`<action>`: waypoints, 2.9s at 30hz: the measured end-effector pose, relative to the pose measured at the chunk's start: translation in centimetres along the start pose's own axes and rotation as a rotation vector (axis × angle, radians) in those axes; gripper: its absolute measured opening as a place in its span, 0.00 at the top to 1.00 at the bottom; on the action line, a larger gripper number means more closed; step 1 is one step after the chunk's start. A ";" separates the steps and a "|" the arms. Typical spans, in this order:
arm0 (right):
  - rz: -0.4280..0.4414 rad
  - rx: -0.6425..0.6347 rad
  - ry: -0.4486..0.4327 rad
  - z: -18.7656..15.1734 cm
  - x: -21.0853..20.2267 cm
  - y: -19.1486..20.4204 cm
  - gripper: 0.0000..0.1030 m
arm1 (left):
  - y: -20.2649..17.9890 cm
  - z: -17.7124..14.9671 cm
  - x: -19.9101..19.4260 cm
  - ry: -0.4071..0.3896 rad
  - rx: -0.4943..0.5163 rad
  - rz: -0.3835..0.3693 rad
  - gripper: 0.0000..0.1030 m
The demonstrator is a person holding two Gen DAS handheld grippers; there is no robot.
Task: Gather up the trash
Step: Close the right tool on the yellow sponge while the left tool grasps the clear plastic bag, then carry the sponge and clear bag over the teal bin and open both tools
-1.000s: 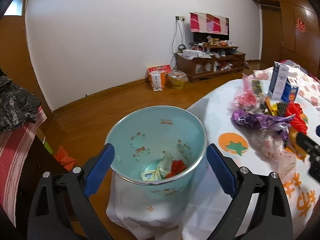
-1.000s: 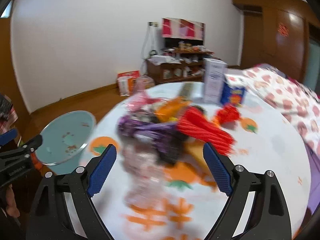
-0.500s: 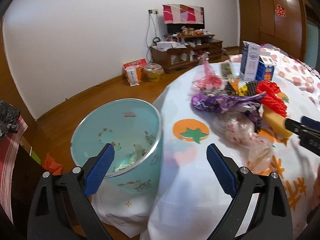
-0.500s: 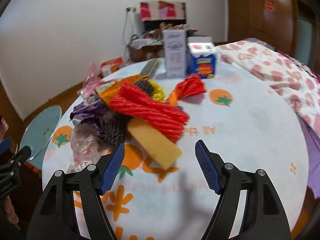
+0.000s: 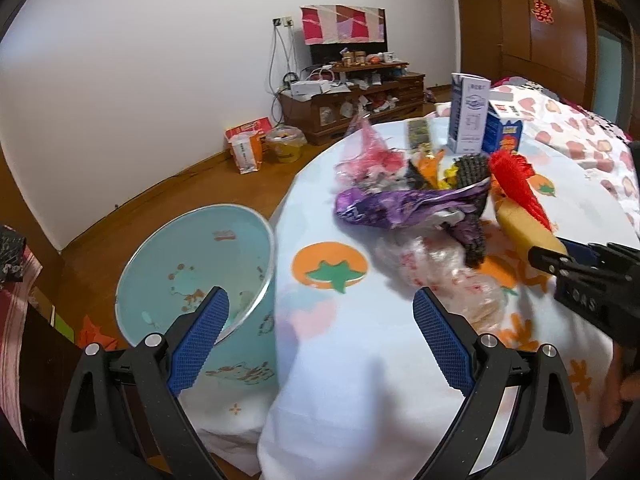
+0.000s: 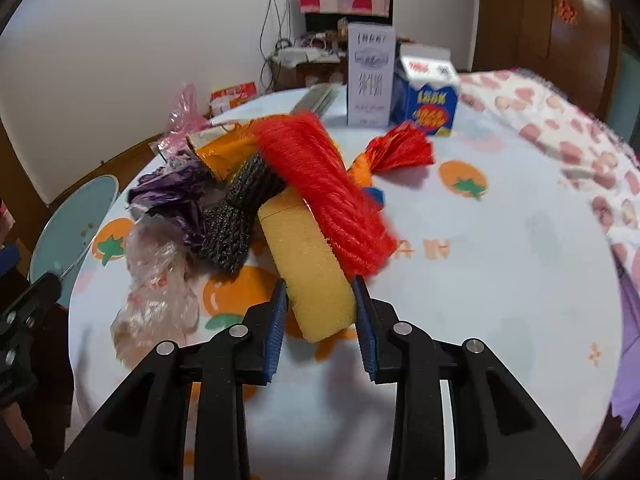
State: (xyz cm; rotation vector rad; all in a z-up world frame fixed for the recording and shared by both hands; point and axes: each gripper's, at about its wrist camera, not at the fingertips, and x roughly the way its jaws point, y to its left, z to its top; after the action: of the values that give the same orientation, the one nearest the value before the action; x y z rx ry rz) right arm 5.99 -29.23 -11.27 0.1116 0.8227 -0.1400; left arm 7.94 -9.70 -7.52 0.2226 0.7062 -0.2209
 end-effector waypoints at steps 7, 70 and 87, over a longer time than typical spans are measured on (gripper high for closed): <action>-0.012 0.005 -0.096 -1.9 -4.1 -1.2 0.68 | -3.3 0.9 0.2 -0.007 0.027 -0.059 0.11; -0.047 0.054 -0.163 -3.1 -7.3 1.6 0.68 | 1.4 -2.5 -6.2 -0.152 0.149 -0.186 0.71; 0.033 -0.027 -0.189 -1.1 -7.0 6.3 0.68 | 5.6 -2.0 -5.8 -0.167 0.084 -0.095 0.70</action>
State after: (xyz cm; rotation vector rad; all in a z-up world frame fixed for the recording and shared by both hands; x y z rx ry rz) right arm 1.49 -22.27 -6.60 0.0850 0.6336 -0.1062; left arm 3.99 -3.05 -4.40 0.2483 0.5431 -0.3564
